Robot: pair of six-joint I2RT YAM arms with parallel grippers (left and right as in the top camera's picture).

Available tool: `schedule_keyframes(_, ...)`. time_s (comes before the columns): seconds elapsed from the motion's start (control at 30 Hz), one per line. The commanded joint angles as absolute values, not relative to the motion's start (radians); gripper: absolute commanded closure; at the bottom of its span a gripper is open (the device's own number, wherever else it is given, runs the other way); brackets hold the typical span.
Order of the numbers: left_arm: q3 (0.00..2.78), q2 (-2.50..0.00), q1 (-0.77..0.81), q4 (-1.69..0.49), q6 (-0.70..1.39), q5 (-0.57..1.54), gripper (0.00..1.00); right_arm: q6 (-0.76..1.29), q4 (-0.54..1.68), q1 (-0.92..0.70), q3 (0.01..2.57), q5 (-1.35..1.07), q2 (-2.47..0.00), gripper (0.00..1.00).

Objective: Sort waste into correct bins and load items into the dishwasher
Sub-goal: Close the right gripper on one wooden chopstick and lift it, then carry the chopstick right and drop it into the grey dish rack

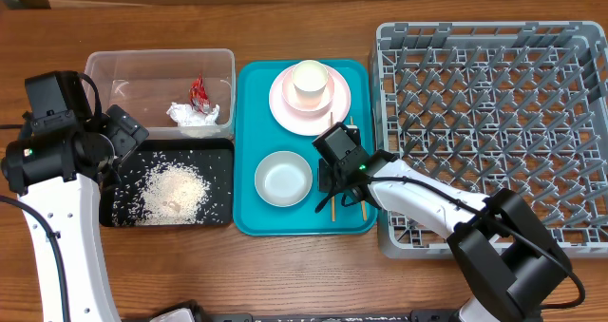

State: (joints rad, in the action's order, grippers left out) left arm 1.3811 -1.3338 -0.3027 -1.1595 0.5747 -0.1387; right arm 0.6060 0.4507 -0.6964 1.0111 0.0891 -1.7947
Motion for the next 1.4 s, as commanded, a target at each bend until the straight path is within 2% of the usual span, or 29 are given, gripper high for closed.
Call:
schedule_keyframes(0.0,1.396,-1.341,-0.305,-1.159,0.587,-0.134,0.0,0.615,0.464,-0.701,1.005,0.08,-1.795,0.95)
schedule_keyframes(0.23,1.396,-1.341,-0.305,-1.159,0.587,-0.134,0.0,0.591,0.611,-0.693,1.12,0.052,-1.695,0.96)
schedule_keyframes(0.4,1.396,-1.341,-0.305,-1.159,0.587,-0.134,0.0,0.456,0.689,-0.693,1.25,0.087,-1.576,0.96)
schedule_keyframes(0.6,1.396,-1.341,-0.305,-1.159,0.587,-0.134,0.0,0.272,0.822,-0.693,1.309,0.358,-1.478,0.96)
schedule_keyframes(0.8,1.396,-1.341,-0.305,-1.159,0.587,-0.134,0.0,0.254,1.015,-0.679,1.308,0.63,-1.472,0.96)
schedule_keyframes(1.13,1.396,-1.341,-0.305,-1.159,0.587,-0.134,0.0,0.252,1.068,-0.476,1.308,0.574,-1.482,0.96)
schedule_keyframes(1.37,1.396,-1.341,-0.305,-1.159,0.587,-0.134,0.0,0.049,0.98,-0.367,1.257,0.33,-1.486,0.96)
